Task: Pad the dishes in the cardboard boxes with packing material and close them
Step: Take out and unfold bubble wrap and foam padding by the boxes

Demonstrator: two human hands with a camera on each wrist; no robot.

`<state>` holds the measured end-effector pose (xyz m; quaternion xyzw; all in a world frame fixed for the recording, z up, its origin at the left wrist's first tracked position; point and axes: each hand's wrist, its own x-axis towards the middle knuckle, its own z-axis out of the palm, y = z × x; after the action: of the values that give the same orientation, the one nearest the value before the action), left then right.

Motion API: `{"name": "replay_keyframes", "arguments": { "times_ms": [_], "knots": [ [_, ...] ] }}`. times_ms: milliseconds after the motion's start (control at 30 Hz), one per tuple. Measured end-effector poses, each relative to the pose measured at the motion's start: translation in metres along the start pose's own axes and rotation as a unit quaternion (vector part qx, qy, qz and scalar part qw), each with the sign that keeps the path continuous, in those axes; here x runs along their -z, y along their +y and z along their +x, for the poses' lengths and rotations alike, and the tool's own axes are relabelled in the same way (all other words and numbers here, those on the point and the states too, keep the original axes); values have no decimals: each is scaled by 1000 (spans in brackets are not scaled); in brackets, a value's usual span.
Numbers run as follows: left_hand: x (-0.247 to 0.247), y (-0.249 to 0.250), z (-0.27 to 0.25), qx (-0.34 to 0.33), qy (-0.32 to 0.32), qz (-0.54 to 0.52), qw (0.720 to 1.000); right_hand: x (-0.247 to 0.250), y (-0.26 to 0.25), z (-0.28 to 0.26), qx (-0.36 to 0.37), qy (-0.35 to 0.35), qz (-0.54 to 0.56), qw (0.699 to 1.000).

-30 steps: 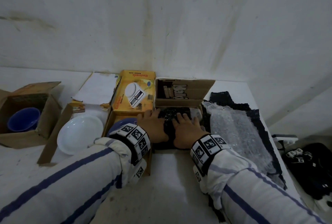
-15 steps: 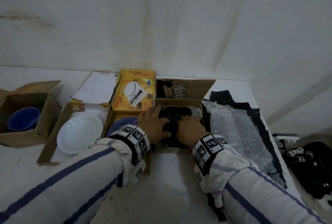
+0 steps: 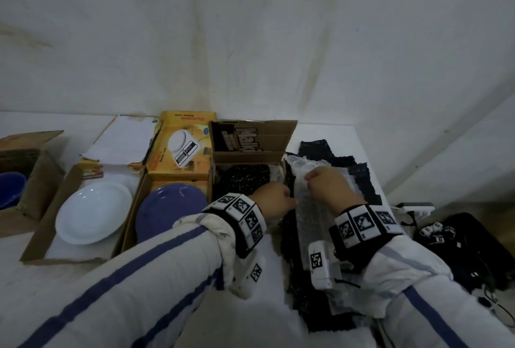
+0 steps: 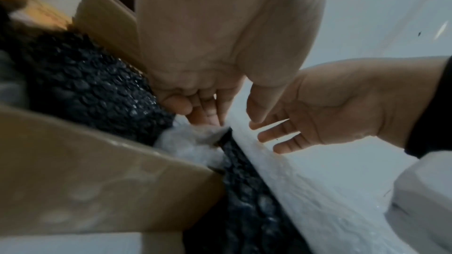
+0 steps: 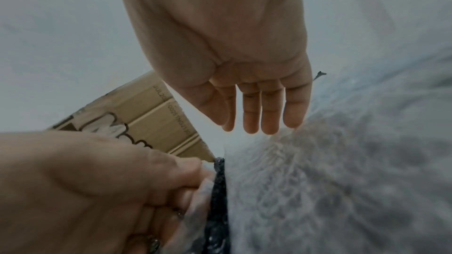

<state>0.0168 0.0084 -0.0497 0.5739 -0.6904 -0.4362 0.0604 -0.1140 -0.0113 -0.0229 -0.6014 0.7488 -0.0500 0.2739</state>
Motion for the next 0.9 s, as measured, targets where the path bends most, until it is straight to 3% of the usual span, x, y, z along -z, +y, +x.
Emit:
{"name": "replay_keyframes", "arguments": {
  "times_ms": [133,233,333,433,533,633,800,900],
  "knots": [
    [-11,6,11,48,100,-30,993,-2,4,-2,6,9,67,998],
    [-14,7,10,64,46,39,996,-2,7,0,6,1,92,996],
    [-15,8,9,69,31,37,996,-1,5,0,15,-6,114,993],
    [-9,7,8,81,46,-20,995,-3,0,-2,26,-22,125,992],
    [-3,6,2,50,84,-89,991,-3,-5,-2,29,-10,139,990],
    [5,-1,-6,22,138,-228,964,4,-11,-3,72,29,101,992],
    [33,-12,-18,28,151,-351,924,28,-19,1,115,78,85,987],
    [44,-19,-27,29,127,-429,894,34,-18,0,67,5,209,976]
  ]
}}
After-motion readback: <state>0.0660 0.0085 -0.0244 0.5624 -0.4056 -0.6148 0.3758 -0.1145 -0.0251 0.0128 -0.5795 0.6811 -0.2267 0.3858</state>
